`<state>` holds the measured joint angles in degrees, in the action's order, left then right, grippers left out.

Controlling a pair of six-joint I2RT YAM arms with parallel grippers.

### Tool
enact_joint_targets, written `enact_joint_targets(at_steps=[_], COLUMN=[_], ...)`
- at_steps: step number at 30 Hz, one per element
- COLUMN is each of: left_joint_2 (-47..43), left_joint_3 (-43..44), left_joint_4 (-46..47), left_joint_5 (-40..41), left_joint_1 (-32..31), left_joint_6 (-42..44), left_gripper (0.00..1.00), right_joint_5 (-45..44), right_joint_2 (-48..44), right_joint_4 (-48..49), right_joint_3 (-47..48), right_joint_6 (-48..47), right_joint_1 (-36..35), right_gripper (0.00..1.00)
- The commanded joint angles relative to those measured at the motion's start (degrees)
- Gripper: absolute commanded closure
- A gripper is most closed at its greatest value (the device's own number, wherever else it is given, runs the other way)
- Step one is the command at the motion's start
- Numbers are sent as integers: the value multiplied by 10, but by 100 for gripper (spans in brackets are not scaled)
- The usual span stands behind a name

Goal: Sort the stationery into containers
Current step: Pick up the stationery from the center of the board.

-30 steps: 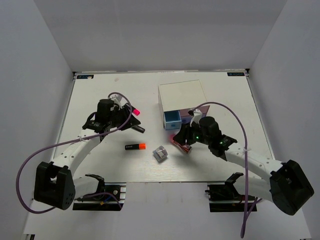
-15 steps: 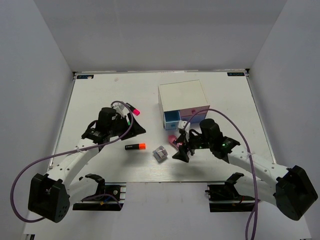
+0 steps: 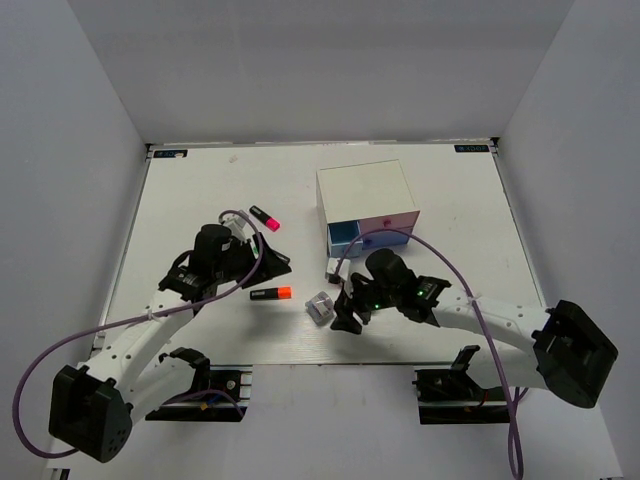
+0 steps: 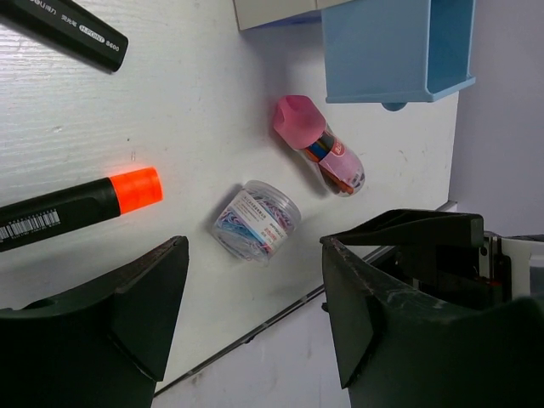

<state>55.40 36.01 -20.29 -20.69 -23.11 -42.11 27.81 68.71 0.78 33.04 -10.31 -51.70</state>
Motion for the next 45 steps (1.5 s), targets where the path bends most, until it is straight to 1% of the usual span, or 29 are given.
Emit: enact_joint_targets(at_steps=[1,5,6,7,8,9,10,11,13,14,17,19,20,21,23,30,35,42,43,45], left_joint_2=[-25,-44,-50,-50,-56,-56,-56,-61,-61,-61,-61,-61,-61,-61,-61,-78,-95,-101,-101,-101], left_joint_3=[-5,-23,-23,-23,-29,-29,-29,-34,-34,-34,-34,-34,-34,-34,-34,-52,-59,-64,-64,-64], left_joint_4=[-10,-16,-16,-16,-21,-21,-21,-21,-21,-21,-21,-21,-21,-21,-21,-26,-37,-37,-37,-42], left_joint_5=[20,20,25,25,25,25,25,25,25,30,30,30,30,30,35,41,47,52,52,57], left_joint_1=[-4,-4,-4,-4,-4,-4,-4,-4,-4,-4,-4,-4,-4,-4,-4,-4,-4,-4,-4,-4], left_joint_6=[-7,-12,-17,-17,-18,-18,-18,-18,-18,-18,-18,-18,-18,-18,-18,-18,-23,-28,-28,-28], left_gripper=[26,26,26,26,26,26,26,26,26,26,26,26,26,26,26,26,26,26,26,26], right_joint_5=[-99,-161,-166,-177,-199,-203,-201,-204,-187,-182,-178,-205,-215,-240,-257,-263,-261,-274,-274,-272], right_joint_2=[11,14,13,13,16,19,24,29,41,45,54,68,73,84,97,139,153,166,166,172], right_joint_4=[41,46,46,45,43,41,41,39,38,37,44,44,46,48,56,69,75,76,82,84], right_joint_3=[36,49,52,57,60,62,64,69,73,74,77,83,84,83,86,104,110,97,93,89], right_joint_6=[62,99,99,118,121,124,126,129,132,134,166,179,189,190,192,223,223,223,222,220], right_joint_1=[-24,-39,-44,-46,-50,-51,-52,-52,-54,-54,-59,-62,-61,-60,-64,-73,-83,-86,-86,-87], right_gripper=[36,36,34,32,29,28,24,17,11,10,10,10,11,11,11,13,13,31,36,43])
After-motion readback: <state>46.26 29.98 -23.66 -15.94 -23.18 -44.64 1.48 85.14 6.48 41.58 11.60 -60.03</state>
